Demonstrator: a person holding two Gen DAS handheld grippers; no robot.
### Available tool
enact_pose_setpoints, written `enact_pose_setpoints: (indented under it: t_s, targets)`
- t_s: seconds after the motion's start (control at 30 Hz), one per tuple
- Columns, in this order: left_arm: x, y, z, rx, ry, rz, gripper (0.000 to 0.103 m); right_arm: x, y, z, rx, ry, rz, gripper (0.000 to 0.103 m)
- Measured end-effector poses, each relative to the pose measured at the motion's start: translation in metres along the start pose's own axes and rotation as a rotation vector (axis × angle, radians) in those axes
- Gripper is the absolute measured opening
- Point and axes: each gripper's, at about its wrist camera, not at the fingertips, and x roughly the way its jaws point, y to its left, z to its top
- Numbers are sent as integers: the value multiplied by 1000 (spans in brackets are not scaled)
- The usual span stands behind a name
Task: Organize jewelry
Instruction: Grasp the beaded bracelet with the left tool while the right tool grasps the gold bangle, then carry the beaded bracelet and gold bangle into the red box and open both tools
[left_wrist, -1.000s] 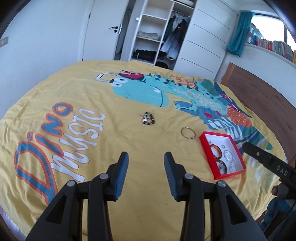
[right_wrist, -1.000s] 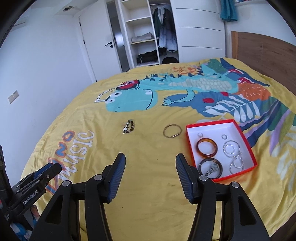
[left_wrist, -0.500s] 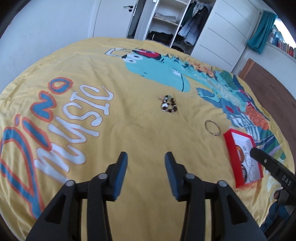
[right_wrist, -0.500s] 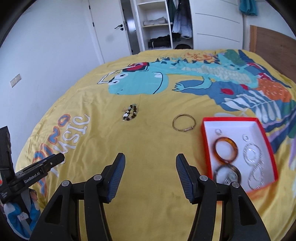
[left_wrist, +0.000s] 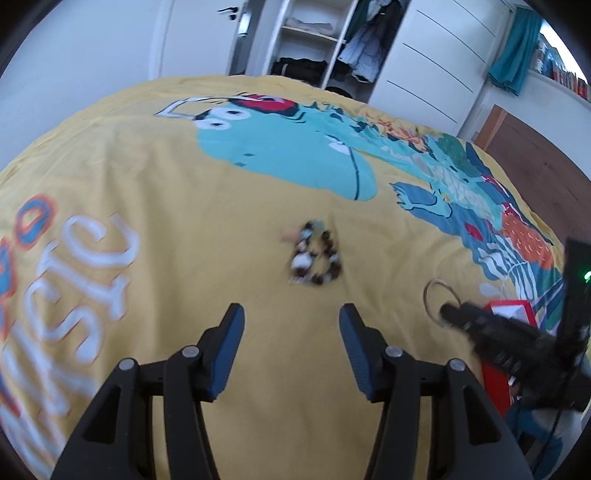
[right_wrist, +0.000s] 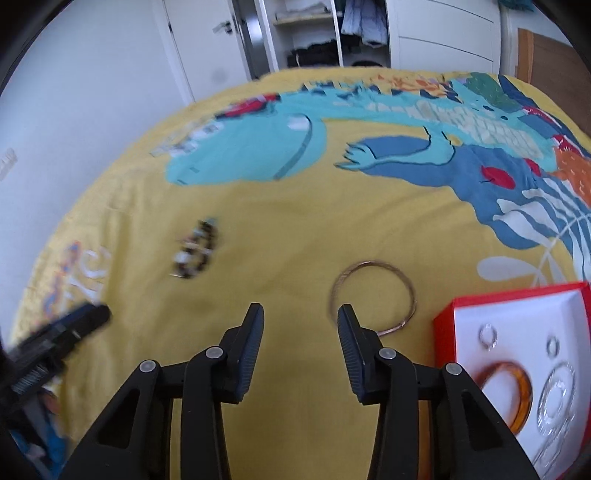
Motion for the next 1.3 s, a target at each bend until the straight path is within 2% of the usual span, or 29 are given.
enact_pose_setpoints:
  t_s: [0.13, 0.33, 0.53, 0.67, 0.77, 0.83, 0.9, 0.97, 1.1, 1.17, 1.3]
  targets:
    - [33, -13, 15, 46, 4, 0, 56, 23, -9, 0, 1, 43, -8, 41]
    - [71, -21, 27, 95, 28, 26, 58, 42, -5, 2, -32, 58, 14, 41]
    - [100, -24, 26, 131, 62, 42, 59, 50, -7, 1, -36, 61, 15, 41]
    - [111, -19, 25, 115, 71, 38, 61, 53, -6, 1, -41, 55, 25, 41]
    - [112, -21, 23, 126, 64, 48, 60, 55, -6, 2, -42, 56, 52, 31]
    - [111, -21, 22, 127, 58, 49, 60, 55, -5, 0, -37, 59, 87, 13]
    - [110, -19, 21, 120, 53, 50, 56, 55, -3, -3, -34, 66, 120, 6]
    - [108, -17, 20, 116, 46, 60, 45, 54, -2, -6, -20, 66, 146, 6]
    - [104, -15, 19, 109, 35, 74, 31, 49, -2, -14, 7, 61, 205, 5]
    - [101, -16, 18, 113, 29, 79, 18, 46, 0, -18, 18, 49, 228, 4]
    - [94, -19, 15, 129, 7, 92, 15, 32, 0, -26, 52, 6, 275, 4]
